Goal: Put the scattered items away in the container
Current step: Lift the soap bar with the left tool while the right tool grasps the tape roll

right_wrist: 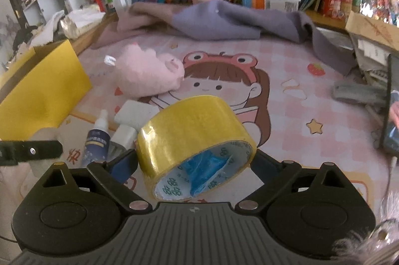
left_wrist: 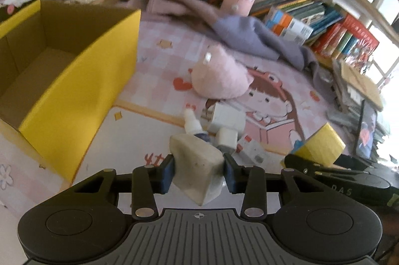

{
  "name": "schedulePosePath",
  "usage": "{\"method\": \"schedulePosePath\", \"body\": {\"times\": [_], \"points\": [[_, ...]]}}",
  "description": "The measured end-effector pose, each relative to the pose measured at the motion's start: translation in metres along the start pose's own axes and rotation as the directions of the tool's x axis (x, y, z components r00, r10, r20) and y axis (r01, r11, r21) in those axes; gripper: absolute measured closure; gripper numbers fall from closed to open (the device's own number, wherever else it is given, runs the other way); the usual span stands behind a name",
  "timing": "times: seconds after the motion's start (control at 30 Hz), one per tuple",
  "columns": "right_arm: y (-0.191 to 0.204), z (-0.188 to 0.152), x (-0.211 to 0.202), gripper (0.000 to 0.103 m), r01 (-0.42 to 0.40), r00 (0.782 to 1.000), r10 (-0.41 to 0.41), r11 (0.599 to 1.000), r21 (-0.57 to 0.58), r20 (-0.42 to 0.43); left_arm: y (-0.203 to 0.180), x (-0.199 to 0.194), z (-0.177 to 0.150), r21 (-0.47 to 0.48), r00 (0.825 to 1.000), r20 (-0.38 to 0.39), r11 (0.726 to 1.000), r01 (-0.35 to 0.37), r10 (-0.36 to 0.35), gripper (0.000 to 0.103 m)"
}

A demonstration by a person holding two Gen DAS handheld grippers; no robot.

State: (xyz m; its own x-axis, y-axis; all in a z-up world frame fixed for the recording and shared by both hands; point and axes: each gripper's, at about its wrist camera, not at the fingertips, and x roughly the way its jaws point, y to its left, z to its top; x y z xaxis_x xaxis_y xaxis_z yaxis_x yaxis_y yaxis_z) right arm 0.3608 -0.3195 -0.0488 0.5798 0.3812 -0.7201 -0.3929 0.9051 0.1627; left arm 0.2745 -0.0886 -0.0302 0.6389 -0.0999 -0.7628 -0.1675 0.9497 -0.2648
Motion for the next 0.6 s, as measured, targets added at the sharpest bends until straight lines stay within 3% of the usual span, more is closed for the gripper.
{"method": "schedulePosePath", "body": {"times": [0.3,0.47,0.6], "points": [[-0.006,-0.008,-0.02,0.006,-0.005,1.0,0.004,0.999,0.034,0.019,-0.01,-0.015,-0.009,0.048,0.999,0.033,0.998,0.041,-0.043,0.065],[-0.008,-0.006,-0.035,0.006,-0.077,0.992,0.069,0.995,0.066,0.109,-0.012,-0.02,-0.011,0.05,0.997,0.052,0.997,0.052,-0.054,0.065],[0.002,-0.01,-0.012,0.006,0.042,0.997,-0.044,0.999,-0.032,-0.068,-0.015,-0.023,-0.012,0.064,0.997,0.059,0.997,0.051,-0.055,0.065]]}}
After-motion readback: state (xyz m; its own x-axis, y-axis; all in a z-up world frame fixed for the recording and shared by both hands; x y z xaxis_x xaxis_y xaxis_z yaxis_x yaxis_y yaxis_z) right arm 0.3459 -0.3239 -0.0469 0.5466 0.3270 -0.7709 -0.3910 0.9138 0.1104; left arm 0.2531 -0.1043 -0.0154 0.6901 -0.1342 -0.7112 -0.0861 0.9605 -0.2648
